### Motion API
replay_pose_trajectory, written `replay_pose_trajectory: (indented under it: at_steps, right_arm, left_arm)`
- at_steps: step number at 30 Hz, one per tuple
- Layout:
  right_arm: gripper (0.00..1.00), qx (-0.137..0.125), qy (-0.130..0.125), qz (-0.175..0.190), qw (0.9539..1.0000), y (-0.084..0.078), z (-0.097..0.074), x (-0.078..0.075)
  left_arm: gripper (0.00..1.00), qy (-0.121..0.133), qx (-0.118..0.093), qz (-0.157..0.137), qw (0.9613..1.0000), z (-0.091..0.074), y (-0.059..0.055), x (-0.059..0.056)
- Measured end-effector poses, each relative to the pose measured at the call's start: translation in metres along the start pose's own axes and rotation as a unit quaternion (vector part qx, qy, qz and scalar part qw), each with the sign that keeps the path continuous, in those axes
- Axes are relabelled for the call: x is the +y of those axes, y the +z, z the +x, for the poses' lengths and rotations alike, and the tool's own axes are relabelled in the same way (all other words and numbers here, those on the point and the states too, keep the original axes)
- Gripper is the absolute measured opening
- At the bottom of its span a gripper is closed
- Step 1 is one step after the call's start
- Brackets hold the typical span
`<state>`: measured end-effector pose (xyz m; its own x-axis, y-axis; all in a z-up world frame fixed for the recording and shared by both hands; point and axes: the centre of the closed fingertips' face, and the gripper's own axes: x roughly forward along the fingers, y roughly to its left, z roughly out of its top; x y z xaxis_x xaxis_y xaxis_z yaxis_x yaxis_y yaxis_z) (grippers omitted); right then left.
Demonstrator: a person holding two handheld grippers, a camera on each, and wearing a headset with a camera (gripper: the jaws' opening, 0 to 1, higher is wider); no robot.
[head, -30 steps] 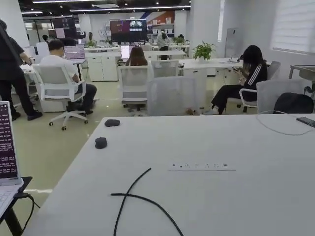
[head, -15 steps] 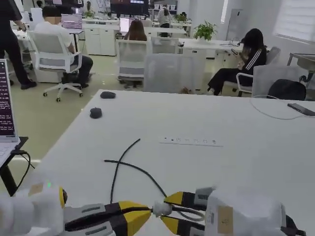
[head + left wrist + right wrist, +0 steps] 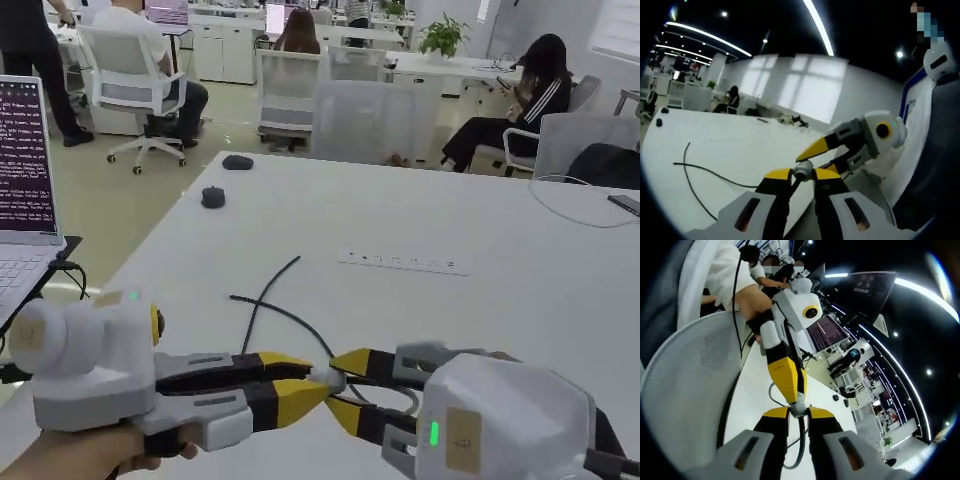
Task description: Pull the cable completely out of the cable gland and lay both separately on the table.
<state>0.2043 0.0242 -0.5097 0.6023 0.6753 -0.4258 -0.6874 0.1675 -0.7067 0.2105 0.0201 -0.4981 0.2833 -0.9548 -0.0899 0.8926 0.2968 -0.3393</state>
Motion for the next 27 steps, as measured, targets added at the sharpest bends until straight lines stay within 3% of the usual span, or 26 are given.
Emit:
replay_pose_trajectory:
  at_steps: [6,10,12,15,16,17,18,19,20,22,23,24,25,26,27]
  right_arm:
    - [0.12,-0.018,-0.005,-0.004,0.9998,0.004,-0.009,-0.004]
    - [0.12,-0.028,0.002,0.000,0.9996,0.006,-0.013,-0.003]
    - [0.13,-0.048,0.015,0.012,0.9987,0.009,-0.016,-0.003]
    - [0.15,-0.100,0.049,0.078,0.9907,0.016,-0.021,-0.003]
    - [0.19,-0.119,0.070,0.116,0.9836,0.018,-0.024,-0.002]
    - [0.21,-0.136,0.083,0.163,0.9737,0.018,-0.027,-0.005]
    - [0.22,-0.149,0.090,0.187,0.9669,0.017,-0.029,-0.008]
    - [0.22,-0.172,0.109,0.250,0.9467,0.019,-0.033,-0.009]
    - [0.21,-0.186,0.113,0.285,0.9336,0.017,-0.035,-0.016]
    - [0.23,-0.231,0.152,0.388,0.8790,0.022,-0.042,-0.024]
    - [0.25,-0.245,0.180,0.443,0.8431,0.025,-0.046,-0.025]
    - [0.26,-0.250,0.192,0.471,0.8238,0.024,-0.045,-0.026]
    - [0.26,-0.254,0.206,0.489,0.8089,0.025,-0.045,-0.025]
    - [0.25,-0.257,0.224,0.510,0.7900,0.025,-0.044,-0.024]
    - [0.24,-0.263,0.232,0.519,0.7799,0.027,-0.043,-0.023]
  left_arm:
    - [0.17,-0.035,0.009,0.011,0.9993,0.003,0.004,-0.010]
    - [0.16,-0.051,0.024,-0.010,0.9983,0.004,0.004,-0.013]
    - [0.16,-0.057,0.018,0.018,0.9981,0.002,0.005,-0.016]
    - [0.15,-0.061,0.011,0.022,0.9978,0.000,0.007,-0.019]
    - [0.15,-0.061,0.006,0.024,0.9978,-0.001,0.009,-0.018]
    - [0.15,-0.062,0.001,0.027,0.9977,-0.003,0.011,-0.018]
    - [0.15,-0.067,-0.004,0.027,0.9974,-0.004,0.014,-0.018]
    - [0.15,-0.073,-0.009,0.030,0.9968,-0.005,0.017,-0.020]
    - [0.15,-0.078,-0.015,0.042,0.9959,-0.006,0.020,-0.021]
    - [0.15,-0.088,-0.020,0.076,0.9930,-0.006,0.025,-0.025]
    - [0.15,-0.090,-0.022,0.090,0.9916,-0.006,0.026,-0.026]
    - [0.15,-0.098,-0.026,0.103,0.9895,-0.005,0.028,-0.029]
    - [0.15,-0.102,-0.026,0.111,0.9882,-0.004,0.029,-0.031]
    - [0.15,-0.106,-0.022,0.132,0.9854,-0.003,0.028,-0.032]
    - [0.15,-0.105,-0.021,0.146,0.9835,-0.001,0.027,-0.032]
